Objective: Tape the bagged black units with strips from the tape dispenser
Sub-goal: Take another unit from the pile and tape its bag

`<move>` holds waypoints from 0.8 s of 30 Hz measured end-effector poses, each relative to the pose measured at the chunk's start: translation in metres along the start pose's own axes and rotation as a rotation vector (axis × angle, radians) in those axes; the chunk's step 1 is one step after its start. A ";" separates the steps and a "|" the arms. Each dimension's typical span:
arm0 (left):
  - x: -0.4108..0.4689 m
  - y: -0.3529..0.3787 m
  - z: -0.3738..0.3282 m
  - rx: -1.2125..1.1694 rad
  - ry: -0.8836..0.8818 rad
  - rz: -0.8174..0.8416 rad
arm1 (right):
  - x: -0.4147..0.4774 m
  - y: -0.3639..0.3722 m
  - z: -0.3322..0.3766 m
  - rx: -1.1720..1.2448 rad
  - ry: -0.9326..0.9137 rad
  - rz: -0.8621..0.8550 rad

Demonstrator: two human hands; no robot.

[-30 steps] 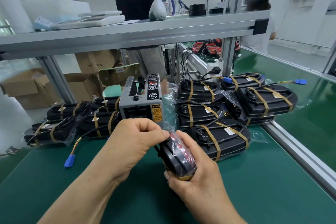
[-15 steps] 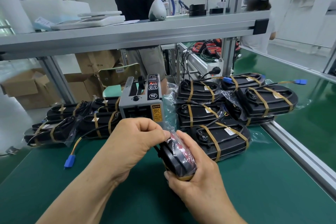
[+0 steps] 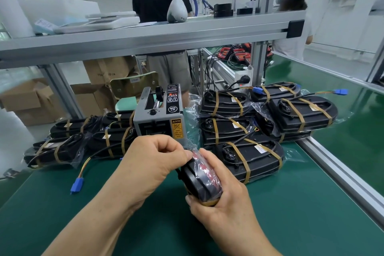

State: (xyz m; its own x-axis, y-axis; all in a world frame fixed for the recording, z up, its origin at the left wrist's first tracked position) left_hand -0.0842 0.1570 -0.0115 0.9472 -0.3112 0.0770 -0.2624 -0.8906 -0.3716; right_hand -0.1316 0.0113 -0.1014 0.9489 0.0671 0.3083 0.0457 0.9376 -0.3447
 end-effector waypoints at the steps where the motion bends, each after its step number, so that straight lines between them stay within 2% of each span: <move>1: 0.000 0.000 0.000 0.012 0.001 0.000 | 0.000 0.000 0.000 -0.004 -0.001 0.001; 8: -0.002 -0.001 0.002 0.012 -0.005 0.008 | 0.000 0.001 0.001 -0.006 -0.013 0.000; 13: -0.002 0.015 0.016 -0.236 -0.092 -0.018 | 0.001 -0.001 0.001 0.004 -0.023 0.003; 17: -0.003 0.024 0.019 -0.299 -0.112 -0.119 | 0.000 -0.001 0.002 -0.017 -0.038 0.008; 24: -0.024 0.033 0.025 -0.421 -0.086 -0.146 | 0.001 0.002 0.001 -0.017 -0.062 -0.004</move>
State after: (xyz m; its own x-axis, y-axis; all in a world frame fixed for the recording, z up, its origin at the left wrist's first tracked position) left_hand -0.1106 0.1432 -0.0486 0.9871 -0.1594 0.0166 -0.1601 -0.9859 0.0479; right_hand -0.1310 0.0132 -0.1005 0.9276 0.0851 0.3637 0.0549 0.9321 -0.3581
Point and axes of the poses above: each hand's wrist, its own x-axis towards the middle knuckle, its own y-axis out of the palm, z = x × y, the point moved 3 cm from there along x, towards the middle knuckle, and after that the axes turned 9 degrees about z, right-handed, at the moved point
